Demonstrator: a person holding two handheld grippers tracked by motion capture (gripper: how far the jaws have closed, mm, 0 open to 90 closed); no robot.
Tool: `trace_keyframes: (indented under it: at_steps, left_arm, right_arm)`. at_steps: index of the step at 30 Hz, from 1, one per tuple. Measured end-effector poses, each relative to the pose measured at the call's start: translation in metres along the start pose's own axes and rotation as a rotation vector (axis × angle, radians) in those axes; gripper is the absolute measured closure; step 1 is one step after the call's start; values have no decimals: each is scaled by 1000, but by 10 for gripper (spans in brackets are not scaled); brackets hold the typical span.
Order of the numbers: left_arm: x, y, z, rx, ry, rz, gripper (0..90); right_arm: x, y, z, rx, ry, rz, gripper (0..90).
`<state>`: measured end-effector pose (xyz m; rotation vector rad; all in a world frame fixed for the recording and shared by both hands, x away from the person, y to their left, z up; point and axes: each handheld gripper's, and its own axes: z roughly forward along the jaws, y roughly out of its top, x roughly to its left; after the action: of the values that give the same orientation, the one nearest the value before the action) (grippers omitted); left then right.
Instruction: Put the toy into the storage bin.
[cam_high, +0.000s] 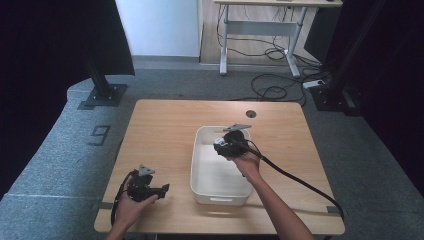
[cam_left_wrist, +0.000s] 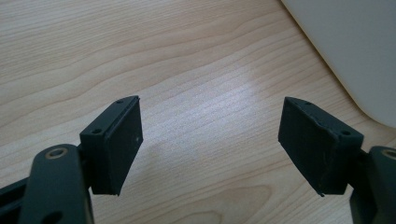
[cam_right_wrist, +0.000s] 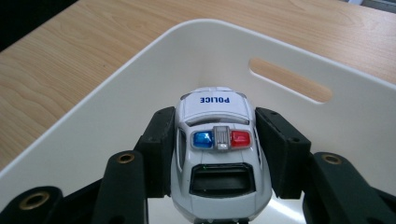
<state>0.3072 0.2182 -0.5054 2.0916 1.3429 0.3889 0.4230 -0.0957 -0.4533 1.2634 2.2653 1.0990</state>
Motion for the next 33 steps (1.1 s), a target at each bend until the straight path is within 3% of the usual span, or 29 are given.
trace_keyframes:
  at_steps: [5, 9, 12, 18, 33]
  left_arm:
    - [0, 0, 0, 1, 0, 0, 226]
    - [0, 0, 0, 0, 0, 0, 226]
    - [0, 0, -1, -2, 0, -1, 226]
    - [0, 0, 0, 1, -2, 2, 226]
    - [-1, 0, 1, 7, 0, 11, 226]
  right_arm:
    - [1, -3, 8, 24, -7, -5, 500]
    - [7, -1, 13, 35, -9, -41, 500]
    - [11, 3, 14, 18, 25, -14, 500]
    - [17, 6, 21, 42, 3, -46, 500]
    - [21, -2, 39, 83, 3, -40, 500]
